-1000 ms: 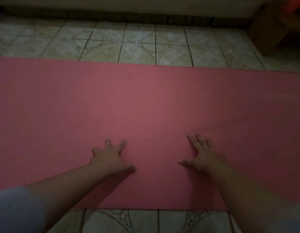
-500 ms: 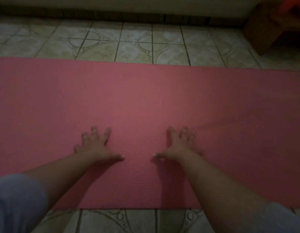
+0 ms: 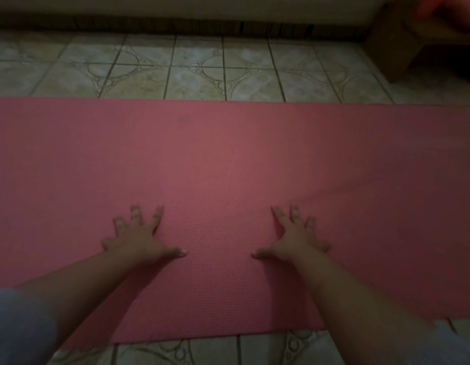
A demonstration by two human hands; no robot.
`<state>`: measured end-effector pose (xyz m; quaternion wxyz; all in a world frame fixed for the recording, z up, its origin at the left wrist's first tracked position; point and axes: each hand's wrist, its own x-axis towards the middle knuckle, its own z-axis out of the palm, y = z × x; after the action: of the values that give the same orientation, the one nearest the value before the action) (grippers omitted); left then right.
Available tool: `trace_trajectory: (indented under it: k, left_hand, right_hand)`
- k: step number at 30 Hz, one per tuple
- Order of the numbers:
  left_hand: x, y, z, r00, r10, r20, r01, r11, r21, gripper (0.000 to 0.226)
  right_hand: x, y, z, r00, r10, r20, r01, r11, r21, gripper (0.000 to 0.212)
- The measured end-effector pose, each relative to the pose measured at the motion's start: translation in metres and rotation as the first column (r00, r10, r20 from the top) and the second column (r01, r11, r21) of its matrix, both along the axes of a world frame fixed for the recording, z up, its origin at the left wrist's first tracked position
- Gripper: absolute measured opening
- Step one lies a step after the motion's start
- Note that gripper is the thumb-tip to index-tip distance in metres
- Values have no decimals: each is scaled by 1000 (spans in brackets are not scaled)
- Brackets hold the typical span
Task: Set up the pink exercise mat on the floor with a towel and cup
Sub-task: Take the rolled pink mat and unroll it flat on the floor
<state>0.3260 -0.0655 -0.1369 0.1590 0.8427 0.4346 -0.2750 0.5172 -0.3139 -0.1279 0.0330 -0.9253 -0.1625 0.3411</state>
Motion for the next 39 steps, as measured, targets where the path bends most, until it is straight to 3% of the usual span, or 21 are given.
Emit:
trace_trajectory:
  k: [15, 20, 39]
  left_hand:
    - [12, 9, 0, 1000, -7, 4, 7, 1000, 21, 134]
    - [9, 10, 0, 1000, -11, 10, 11, 1000, 12, 134]
    - [4, 40, -4, 999, 25, -19, -25, 999, 48, 146]
  right_hand:
    - [15, -1, -4, 996, 85, 38, -87, 996, 30, 134]
    - [13, -28, -9, 993, 9, 117, -11, 1000, 16, 136]
    - [20, -2, -12, 998, 0, 62, -1, 1000, 14, 135]
